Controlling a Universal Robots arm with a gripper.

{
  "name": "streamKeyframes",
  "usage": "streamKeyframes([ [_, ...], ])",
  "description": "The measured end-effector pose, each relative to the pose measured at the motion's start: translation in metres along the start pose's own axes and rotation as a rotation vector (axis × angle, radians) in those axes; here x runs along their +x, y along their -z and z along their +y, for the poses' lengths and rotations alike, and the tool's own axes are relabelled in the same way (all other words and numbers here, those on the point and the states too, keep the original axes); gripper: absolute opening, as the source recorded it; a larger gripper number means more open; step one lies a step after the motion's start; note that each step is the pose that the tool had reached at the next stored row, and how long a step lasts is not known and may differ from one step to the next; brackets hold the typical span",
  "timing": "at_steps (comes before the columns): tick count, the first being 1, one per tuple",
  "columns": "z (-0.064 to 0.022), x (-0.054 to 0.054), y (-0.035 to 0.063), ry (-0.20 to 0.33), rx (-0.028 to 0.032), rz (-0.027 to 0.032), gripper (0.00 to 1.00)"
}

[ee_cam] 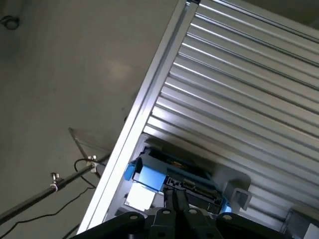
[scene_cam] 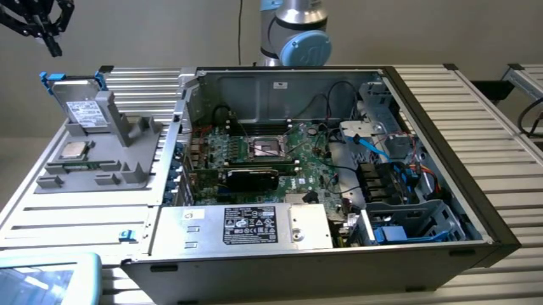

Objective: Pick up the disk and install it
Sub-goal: 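Pick up the disk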

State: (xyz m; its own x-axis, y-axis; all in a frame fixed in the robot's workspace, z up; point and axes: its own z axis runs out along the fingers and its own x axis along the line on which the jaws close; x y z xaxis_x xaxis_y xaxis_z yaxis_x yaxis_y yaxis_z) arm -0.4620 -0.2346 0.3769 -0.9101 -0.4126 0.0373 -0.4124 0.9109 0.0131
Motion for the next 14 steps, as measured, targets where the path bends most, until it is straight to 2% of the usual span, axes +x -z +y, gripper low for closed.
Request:
streamKeyframes([
  [14, 0.0000, 0.0000, -0.0014, 0.254, 0.0072, 0.0021, 0.11],
])
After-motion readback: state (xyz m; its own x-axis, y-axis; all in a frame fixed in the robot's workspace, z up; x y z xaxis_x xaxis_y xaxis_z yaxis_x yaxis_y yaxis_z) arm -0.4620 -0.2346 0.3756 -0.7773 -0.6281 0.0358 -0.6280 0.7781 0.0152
